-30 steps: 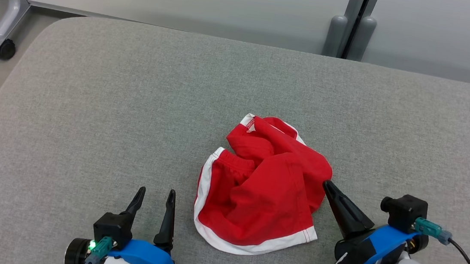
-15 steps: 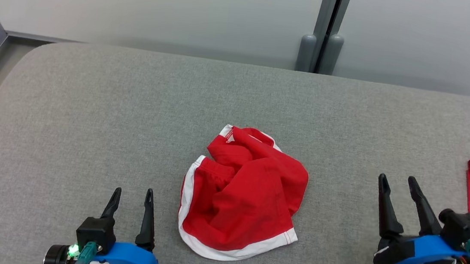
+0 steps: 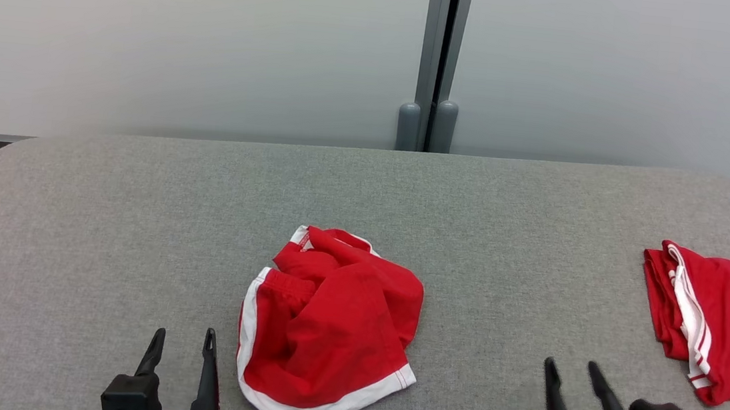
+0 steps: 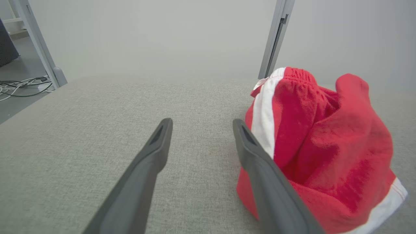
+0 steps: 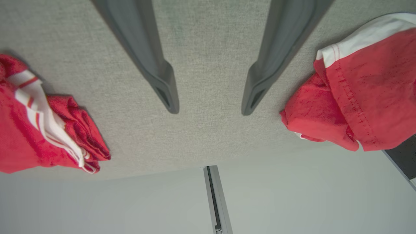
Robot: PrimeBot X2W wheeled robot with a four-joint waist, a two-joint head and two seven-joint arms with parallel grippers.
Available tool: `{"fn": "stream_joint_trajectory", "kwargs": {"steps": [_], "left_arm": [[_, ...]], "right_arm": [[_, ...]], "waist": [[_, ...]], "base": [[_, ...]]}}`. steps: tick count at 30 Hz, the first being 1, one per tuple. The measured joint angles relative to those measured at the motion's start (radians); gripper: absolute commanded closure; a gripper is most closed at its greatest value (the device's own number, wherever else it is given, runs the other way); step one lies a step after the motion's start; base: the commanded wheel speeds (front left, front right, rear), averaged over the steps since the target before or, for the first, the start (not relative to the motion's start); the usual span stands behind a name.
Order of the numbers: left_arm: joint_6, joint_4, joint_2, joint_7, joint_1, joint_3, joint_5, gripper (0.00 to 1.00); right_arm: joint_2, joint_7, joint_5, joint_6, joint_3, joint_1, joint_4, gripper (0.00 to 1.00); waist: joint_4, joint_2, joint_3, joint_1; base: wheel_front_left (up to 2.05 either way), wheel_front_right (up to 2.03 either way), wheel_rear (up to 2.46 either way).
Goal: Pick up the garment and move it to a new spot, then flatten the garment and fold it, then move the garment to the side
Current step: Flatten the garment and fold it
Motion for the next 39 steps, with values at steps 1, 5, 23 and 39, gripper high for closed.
{"fn": "stream_joint_trajectory", "kwargs": {"steps": [1,5,23,39], "left_arm": [[-0.001,0.000,0.000,0.000,0.002,0.000,0.000,0.00],[-0.008,0.002,0.000,0.000,0.001,-0.010,0.000,0.00],[-0.029,0.001,0.001,0.000,-0.021,-0.043,-0.001,0.00],[-0.019,-0.018,0.000,0.000,-0.050,-0.061,-0.024,0.00]], "right_arm": [[0.000,0.000,0.011,0.000,0.024,0.004,0.010,0.00],[0.001,0.000,0.064,0.000,0.188,0.001,0.054,0.00],[-0.044,0.000,0.262,0.000,0.460,-0.180,0.278,0.00],[-0.084,-0.003,0.335,0.000,0.531,-0.236,0.291,1.00]], "waist": [[-0.004,0.0000,-0.003,0.0000],[-0.002,0.0000,0.000,0.0001],[0.151,0.0003,0.074,0.0002],[0.163,0.0003,0.130,0.0002]], "base": [[0.00,0.00,0.00],[0.00,0.00,0.00],[0.00,0.00,0.00],[0.00,0.00,0.00]]}}
